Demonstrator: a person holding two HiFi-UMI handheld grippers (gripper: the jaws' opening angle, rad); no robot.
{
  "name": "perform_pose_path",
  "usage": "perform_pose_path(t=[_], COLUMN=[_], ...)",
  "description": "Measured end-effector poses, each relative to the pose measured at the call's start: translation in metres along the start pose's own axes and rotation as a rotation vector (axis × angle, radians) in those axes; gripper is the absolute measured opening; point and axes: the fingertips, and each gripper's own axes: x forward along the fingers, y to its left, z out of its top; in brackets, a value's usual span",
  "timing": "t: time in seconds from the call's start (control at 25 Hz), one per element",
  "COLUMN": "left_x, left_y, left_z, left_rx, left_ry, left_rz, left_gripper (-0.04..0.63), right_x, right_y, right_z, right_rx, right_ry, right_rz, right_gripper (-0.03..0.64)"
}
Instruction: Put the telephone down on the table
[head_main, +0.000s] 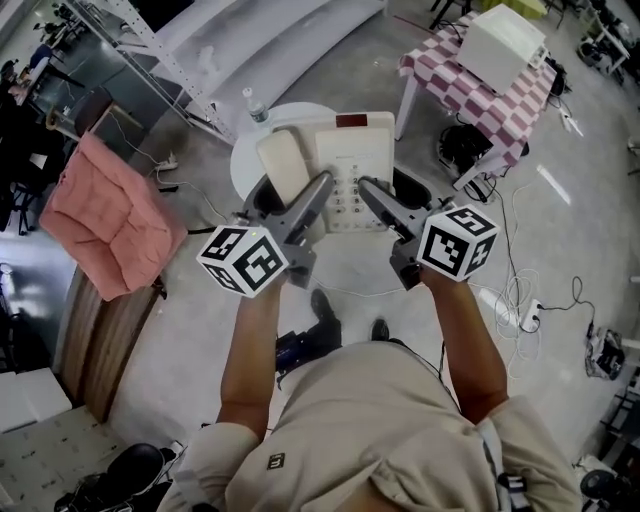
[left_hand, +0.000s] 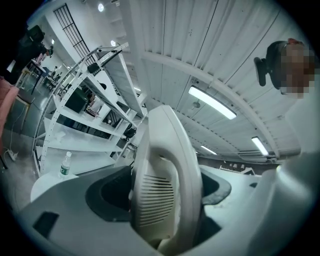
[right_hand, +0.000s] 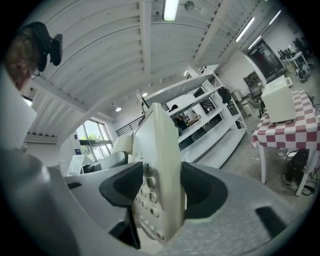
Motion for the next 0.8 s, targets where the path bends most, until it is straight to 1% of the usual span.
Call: perform_pose_path(t=[0.32, 0.8], left_x=[0.022, 0.034], left_y=[0.035, 0.078], left_z=[0.012, 0.031], left_rx=[-0.01, -0.012], left_ry=[0.036, 0.069], left_rz=[-0.046, -0.091], left_gripper=[0.367, 0.367], right_x=[0.035, 0.079], right_y=[-0.014, -0.016], right_z=[0.006, 0.011], right_rx=[0.017, 0.026], right_ry=[-0.022, -0.047], right_rz=[-0.054, -0.104], right_gripper=[0.227, 0.227])
